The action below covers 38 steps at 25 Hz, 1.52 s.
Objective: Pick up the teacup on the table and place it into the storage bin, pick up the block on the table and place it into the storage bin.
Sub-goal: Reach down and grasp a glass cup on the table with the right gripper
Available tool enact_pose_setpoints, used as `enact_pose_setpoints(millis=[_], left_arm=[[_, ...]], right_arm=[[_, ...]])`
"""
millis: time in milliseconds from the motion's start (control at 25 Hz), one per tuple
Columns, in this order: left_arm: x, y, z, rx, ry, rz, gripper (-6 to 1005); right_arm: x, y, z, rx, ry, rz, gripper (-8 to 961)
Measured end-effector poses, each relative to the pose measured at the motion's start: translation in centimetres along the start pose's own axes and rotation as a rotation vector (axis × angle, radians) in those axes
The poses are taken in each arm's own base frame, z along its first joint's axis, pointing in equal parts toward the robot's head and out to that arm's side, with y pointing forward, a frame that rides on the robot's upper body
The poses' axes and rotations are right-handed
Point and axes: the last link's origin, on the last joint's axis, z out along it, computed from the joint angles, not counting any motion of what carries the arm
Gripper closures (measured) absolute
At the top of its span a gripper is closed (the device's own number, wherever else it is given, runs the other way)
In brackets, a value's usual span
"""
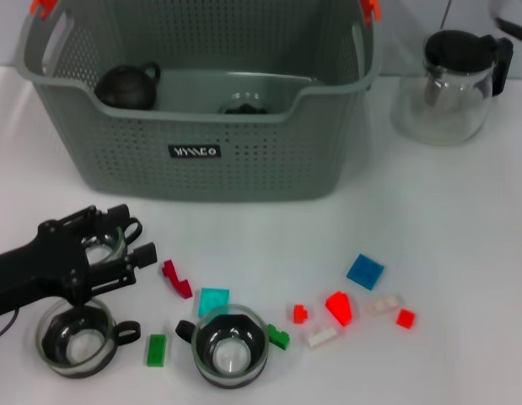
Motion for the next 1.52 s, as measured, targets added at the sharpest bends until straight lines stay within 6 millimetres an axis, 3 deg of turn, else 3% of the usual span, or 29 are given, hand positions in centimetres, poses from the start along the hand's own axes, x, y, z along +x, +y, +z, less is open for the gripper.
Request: enact_pose_setpoints(millis=[120, 320, 520, 640, 760, 920, 1240, 1520], left_arm=[[0.0, 0.0, 0.0, 0.000, 0.000, 0.001, 202], [0.1, 0.0, 0.1, -0.001, 0.000, 0.001, 203], [-0.2, 0.1, -0.3, 0.007, -0.003, -0.007, 203], [-0.3, 0.1, -0.4, 0.012, -0.004, -0.009, 204], [-0.3, 0.0, -0.6, 0.022, 0.000, -0.011, 204], [-0.3, -0.1, -0.8, 0.034, 0.002, -0.011, 203], [-0.5, -0.1, -0.9, 0.050, 0.004, -0.018, 202], [-0.6, -0.1, -0.8, 0.048, 0.006, -0.021, 203]], right_arm=[[0.8, 0.3, -3.1, -0.038, -0.015, -0.008, 387], [2.4, 2.2, -5.7, -0.162, 0.060, -0.074, 388], [4.8, 4.3, -7.4, -0.307, 0.348, -0.114, 389], [6.5, 5.1, -7.4, -0.362, 0.574, -0.134, 390], [8.5, 6.4, -6.2, -0.418, 0.831, -0.168, 391], [9.9, 7.6, -3.6, -0.458, 1.009, -0.210, 391], [11.6, 10.8, 1.8, -0.589, 1.135, -0.394, 390], [13.7, 12.8, 4.9, -0.645, 1.179, -0.604, 390]])
